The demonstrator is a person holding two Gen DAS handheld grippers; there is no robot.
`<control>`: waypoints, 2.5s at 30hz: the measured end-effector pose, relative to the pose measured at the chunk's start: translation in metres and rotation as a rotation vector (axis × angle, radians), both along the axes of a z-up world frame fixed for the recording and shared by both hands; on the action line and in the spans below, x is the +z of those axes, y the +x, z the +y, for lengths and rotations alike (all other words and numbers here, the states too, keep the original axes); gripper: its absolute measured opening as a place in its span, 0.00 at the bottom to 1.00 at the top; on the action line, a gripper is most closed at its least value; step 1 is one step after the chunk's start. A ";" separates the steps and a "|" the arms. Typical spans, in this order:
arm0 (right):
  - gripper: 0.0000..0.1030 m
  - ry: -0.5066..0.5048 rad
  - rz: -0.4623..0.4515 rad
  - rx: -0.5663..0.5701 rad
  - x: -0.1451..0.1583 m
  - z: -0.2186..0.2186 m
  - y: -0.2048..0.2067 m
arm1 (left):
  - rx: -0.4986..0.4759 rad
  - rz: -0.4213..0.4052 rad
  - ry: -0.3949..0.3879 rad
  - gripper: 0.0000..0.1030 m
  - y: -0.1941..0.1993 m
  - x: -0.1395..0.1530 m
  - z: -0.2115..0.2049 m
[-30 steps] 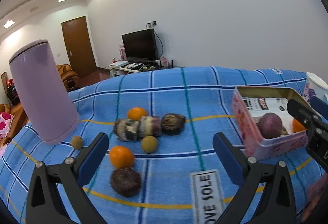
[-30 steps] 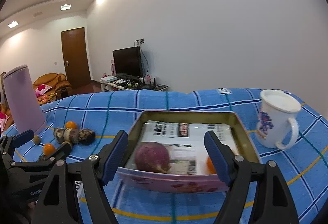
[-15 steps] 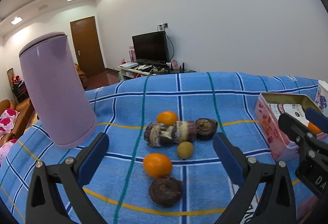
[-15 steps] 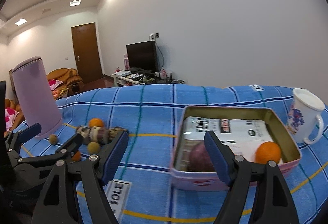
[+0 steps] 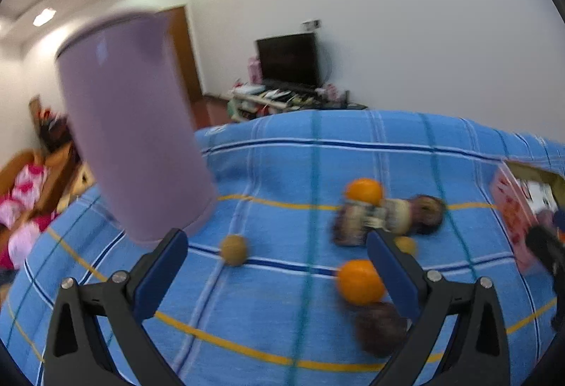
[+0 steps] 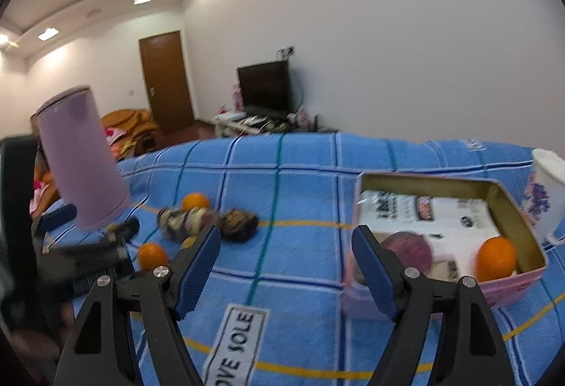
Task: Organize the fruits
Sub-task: 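Move both tools back over the remaining fruits on the cloth, then grasp the small yellow fruit with the left tool while the right tool grasps a dark taro, then lift both held fruits and carry them toward the pink tin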
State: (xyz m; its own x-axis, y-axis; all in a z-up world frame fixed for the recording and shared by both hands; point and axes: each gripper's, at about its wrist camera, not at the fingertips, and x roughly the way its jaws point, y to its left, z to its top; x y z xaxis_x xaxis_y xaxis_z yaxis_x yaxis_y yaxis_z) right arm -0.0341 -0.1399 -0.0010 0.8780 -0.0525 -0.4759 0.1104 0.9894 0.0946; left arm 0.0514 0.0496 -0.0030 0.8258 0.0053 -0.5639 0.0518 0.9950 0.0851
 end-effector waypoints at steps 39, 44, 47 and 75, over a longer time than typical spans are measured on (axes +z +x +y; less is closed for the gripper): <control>0.41 0.129 0.323 0.312 -0.039 0.059 0.043 | -0.006 0.305 -0.163 0.53 0.074 -0.049 0.052; 0.41 0.121 0.293 0.304 -0.035 0.059 0.035 | -0.016 0.291 -0.174 0.27 0.073 -0.047 0.050; 0.41 0.120 0.255 0.293 -0.029 0.056 0.028 | -0.019 0.271 -0.196 0.27 0.070 -0.044 0.053; 0.41 -0.039 -0.044 0.153 0.008 0.043 0.006 | -0.154 -0.196 -0.097 0.27 -0.024 0.012 0.000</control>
State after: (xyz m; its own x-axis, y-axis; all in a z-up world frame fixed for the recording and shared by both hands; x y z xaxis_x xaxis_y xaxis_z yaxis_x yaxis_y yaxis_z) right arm -0.0282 -0.0970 0.0070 0.8970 0.0660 -0.4370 -0.0453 0.9973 0.0575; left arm 0.0273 0.0494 0.0088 0.9063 -0.1751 -0.3848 0.1949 0.9807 0.0128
